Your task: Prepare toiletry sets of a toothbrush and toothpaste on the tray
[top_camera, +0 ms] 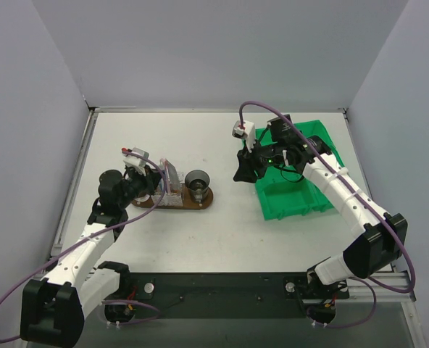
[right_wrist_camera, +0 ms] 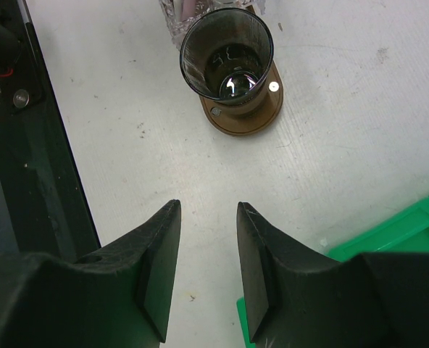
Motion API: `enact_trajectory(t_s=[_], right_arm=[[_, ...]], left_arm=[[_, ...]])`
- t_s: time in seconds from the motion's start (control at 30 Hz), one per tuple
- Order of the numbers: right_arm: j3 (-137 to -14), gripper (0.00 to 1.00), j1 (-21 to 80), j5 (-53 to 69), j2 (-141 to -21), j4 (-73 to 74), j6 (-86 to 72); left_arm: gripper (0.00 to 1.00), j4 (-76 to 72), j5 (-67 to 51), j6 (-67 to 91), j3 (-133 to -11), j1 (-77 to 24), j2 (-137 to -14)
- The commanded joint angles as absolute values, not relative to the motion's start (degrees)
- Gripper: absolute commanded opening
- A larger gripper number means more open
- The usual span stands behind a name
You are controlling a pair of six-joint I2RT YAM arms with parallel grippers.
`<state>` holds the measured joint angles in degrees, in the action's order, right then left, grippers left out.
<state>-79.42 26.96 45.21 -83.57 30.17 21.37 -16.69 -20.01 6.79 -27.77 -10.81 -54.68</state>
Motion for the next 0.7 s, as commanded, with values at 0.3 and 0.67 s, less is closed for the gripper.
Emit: enact_trajectory(t_s=[0.3, 0.67], right_arm=[[-79.10, 0.33, 26.54, 46.41, -83.23, 29.18, 22.85], [-79.01, 0.33, 26.37, 46.58, -83.23, 29.27, 22.76]], left_arm=[[0.01, -19.16, -21.71, 6.24, -27.86, -10.28, -54.32], [0.20, -18.02, -23.03, 5.89, -28.21, -9.67, -54.93]])
